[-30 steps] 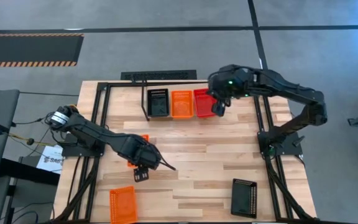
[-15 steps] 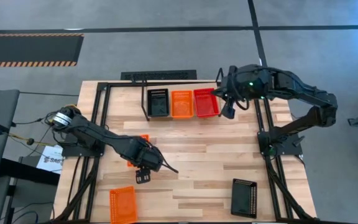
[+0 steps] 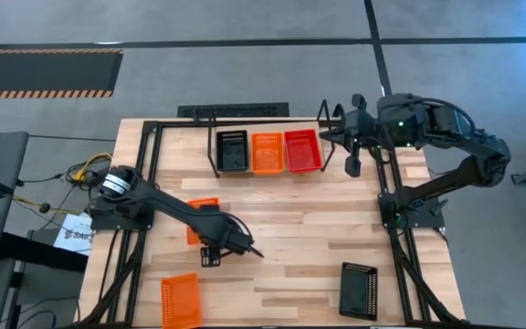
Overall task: Stack baskets on shelf by color
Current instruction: Stack the orange bin on top of the other orange bin on the shelf
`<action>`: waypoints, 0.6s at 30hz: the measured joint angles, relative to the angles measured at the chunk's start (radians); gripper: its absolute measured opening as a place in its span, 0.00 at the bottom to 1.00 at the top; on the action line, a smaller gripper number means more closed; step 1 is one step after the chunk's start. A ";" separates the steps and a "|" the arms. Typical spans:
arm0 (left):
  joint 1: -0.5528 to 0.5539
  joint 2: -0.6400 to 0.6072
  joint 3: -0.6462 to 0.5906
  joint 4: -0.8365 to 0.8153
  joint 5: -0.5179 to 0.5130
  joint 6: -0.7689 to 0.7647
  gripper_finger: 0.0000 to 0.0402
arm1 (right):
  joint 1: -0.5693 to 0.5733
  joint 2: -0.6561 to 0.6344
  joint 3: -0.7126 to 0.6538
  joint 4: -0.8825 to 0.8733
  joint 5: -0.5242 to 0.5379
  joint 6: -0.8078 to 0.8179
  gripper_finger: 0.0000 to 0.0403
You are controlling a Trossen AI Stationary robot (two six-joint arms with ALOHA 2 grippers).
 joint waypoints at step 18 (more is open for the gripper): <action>0.111 0.091 0.000 0.046 0.130 -0.020 0.05 | 0.014 -0.010 0.000 0.019 0.000 0.000 0.01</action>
